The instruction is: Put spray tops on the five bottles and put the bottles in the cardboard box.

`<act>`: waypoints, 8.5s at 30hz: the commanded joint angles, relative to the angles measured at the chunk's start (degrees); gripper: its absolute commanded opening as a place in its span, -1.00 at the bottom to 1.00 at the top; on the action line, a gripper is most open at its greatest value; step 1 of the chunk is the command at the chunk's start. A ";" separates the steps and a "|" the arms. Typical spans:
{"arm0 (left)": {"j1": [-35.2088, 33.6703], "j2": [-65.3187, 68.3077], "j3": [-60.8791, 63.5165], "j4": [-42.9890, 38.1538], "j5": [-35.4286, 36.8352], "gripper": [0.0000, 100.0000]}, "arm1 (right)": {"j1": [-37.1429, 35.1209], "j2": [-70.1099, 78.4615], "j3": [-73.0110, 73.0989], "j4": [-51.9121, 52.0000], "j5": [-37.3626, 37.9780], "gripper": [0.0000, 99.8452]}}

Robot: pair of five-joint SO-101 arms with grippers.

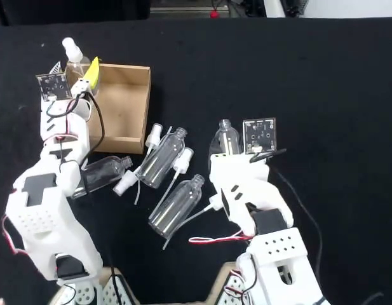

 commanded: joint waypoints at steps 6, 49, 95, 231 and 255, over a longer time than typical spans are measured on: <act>-0.22 -14.68 13.85 -1.05 0.18 -0.39 | 0.88 -0.84 -1.80 -1.76 -0.53 -0.58; -21.23 -21.45 -5.05 59.96 -4.22 -0.40 | 0.88 -0.66 -1.36 -1.76 -0.53 -0.58; -18.42 -51.34 5.67 89.14 -18.02 -0.40 | 0.88 -0.57 -1.36 -1.76 -0.62 -0.58; -52.53 -19.60 -16.13 114.46 -34.02 -0.37 | 0.79 -0.57 -1.27 -1.32 -0.53 -0.58; -52.09 -19.43 -8.22 108.31 -26.73 -0.40 | 0.79 -0.66 -1.27 -1.32 -0.53 -0.58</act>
